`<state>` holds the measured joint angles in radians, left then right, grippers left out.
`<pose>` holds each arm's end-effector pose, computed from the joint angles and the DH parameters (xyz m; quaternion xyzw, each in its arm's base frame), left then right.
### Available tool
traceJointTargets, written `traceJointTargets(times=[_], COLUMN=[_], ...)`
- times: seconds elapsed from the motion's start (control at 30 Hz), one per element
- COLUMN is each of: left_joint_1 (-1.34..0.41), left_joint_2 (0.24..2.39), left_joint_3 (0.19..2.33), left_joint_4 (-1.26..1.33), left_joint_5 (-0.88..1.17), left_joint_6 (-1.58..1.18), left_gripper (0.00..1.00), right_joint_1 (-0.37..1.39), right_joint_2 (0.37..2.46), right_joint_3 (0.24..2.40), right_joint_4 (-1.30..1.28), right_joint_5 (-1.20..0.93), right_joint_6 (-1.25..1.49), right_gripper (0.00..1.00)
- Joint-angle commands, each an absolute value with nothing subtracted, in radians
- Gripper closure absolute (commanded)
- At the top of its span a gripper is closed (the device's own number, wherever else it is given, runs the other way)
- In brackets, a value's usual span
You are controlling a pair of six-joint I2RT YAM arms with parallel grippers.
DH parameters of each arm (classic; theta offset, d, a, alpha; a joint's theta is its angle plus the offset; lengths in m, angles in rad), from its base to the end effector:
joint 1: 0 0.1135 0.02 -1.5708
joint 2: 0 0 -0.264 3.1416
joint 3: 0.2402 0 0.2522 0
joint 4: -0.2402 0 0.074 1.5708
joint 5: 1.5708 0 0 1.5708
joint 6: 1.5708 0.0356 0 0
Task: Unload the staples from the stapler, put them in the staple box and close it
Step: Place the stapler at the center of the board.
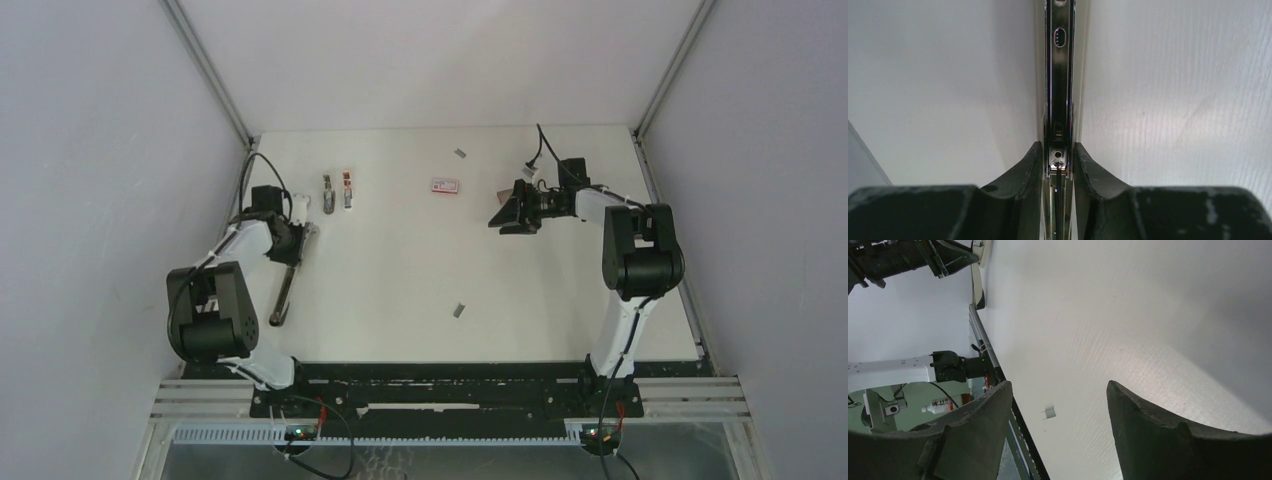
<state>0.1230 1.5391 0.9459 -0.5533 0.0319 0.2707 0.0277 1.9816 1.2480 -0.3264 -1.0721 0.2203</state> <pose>0.2913 0.0349 0.1903 0.0755 0.9745 0.0259 0.2095 0.3910 0.0421 0.1567 -0.0484 0.8404 0.5172 0.1544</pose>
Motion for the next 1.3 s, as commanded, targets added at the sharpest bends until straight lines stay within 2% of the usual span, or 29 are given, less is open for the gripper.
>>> traceJointTargets(times=[0.0, 0.37, 0.83, 1.0, 1.1, 1.27], left_joint_1=[0.137, 0.14, 0.14, 0.14, 0.14, 0.14], left_joint_2=[1.583, 1.823, 2.18, 2.235, 2.252, 2.255], left_joint_3=[1.086, 1.342, 1.813, 1.895, 1.915, 1.916], left_joint_4=[-0.513, -0.514, -0.697, -0.736, -0.753, -0.758], left_joint_5=[0.032, 0.006, -0.012, -0.01, -0.013, -0.02], left_joint_6=[0.244, 0.227, 0.164, 0.148, 0.143, 0.14], left_gripper=[1.0, 1.0, 1.0, 1.0, 0.87, 0.75], right_joint_1=[0.025, 0.018, 0.012, 0.006, 0.003, 0.004], right_joint_2=[1.907, 1.895, 1.885, 1.876, 1.876, 1.871], right_joint_3=[1.25, 1.25, 1.25, 1.25, 1.25, 1.25], right_joint_4=[-0.312, -0.316, -0.316, -0.315, -0.313, -0.313], right_joint_5=[-1.094, -1.097, -1.087, -1.087, -1.09, -1.089], right_joint_6=[0.206, 0.204, 0.198, 0.198, 0.201, 0.202], right_gripper=[0.31, 0.31, 0.31, 0.3, 0.31, 0.31])
